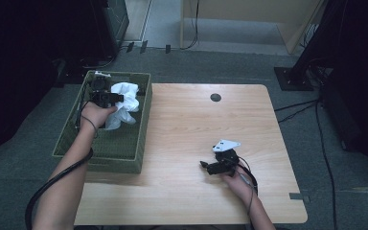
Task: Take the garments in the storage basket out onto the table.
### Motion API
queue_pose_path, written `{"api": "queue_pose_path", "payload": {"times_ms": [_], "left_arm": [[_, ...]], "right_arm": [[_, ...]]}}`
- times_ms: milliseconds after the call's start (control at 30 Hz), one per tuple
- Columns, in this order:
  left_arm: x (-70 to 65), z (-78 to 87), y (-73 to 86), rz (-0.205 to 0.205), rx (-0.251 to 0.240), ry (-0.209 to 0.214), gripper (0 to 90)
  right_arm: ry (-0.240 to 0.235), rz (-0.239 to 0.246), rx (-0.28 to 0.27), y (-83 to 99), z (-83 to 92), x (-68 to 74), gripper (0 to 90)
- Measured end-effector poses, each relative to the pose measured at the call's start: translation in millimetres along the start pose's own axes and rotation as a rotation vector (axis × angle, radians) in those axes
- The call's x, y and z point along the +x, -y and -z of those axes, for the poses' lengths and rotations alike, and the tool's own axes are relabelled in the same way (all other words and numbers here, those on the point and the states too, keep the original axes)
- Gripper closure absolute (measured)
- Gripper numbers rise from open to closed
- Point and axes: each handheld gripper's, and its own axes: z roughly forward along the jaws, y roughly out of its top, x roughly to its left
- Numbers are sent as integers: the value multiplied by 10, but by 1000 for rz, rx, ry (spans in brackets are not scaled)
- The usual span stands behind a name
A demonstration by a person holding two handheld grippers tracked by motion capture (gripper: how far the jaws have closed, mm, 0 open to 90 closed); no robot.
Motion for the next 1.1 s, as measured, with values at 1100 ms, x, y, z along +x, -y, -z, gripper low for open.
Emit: {"api": "queue_pose_path", "payload": {"times_ms": [1100], "left_arm": [[-466,286,-62,-11,21,58,714]], "right_arm": [[4,-5,0,0,1,-1,163]]}}
